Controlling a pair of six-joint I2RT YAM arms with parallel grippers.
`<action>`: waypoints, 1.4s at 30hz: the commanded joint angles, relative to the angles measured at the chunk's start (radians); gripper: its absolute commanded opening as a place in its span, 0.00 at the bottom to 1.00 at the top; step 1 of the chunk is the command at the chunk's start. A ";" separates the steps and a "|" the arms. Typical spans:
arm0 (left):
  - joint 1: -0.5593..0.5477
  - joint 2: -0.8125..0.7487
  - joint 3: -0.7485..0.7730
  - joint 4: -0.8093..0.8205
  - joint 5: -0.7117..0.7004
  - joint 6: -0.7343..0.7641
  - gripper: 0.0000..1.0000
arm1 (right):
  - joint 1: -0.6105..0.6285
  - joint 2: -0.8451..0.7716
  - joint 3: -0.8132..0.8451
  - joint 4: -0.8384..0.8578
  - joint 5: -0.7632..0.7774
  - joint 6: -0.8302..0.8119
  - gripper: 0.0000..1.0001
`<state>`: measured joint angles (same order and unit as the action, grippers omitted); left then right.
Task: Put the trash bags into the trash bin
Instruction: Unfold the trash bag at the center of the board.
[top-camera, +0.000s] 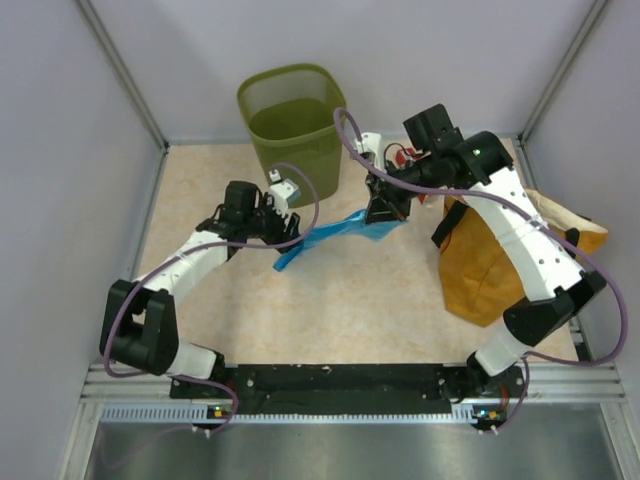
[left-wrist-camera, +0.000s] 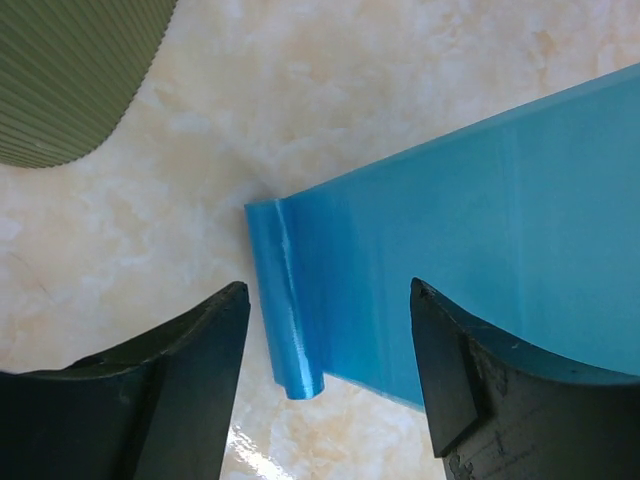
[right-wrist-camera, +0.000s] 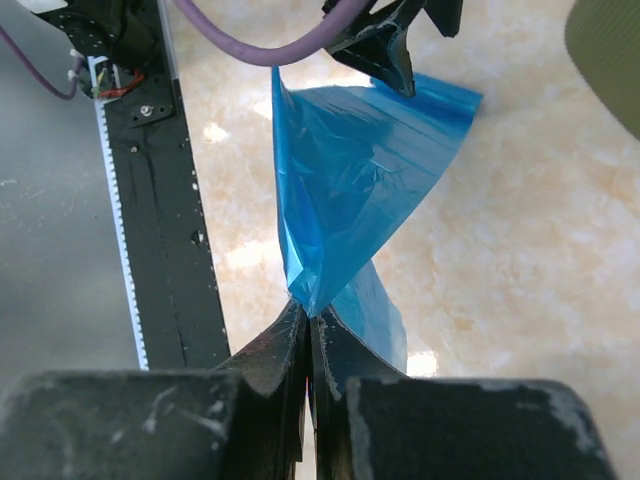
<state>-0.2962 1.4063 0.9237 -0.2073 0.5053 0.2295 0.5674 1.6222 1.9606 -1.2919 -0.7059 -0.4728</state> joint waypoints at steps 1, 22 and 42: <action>-0.011 0.037 0.063 -0.014 -0.120 0.021 0.69 | 0.002 -0.091 0.051 -0.040 0.069 -0.021 0.00; -0.009 0.229 0.106 -0.029 -0.337 0.123 0.67 | -0.112 -0.308 -0.572 0.049 0.207 -0.099 0.00; -0.012 0.281 0.152 -0.092 -0.208 0.110 0.66 | -0.192 -0.300 -0.804 0.131 0.290 -0.119 0.00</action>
<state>-0.3065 1.6550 1.0355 -0.3058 0.2775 0.3359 0.3965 1.3548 1.1751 -1.1900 -0.4332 -0.5747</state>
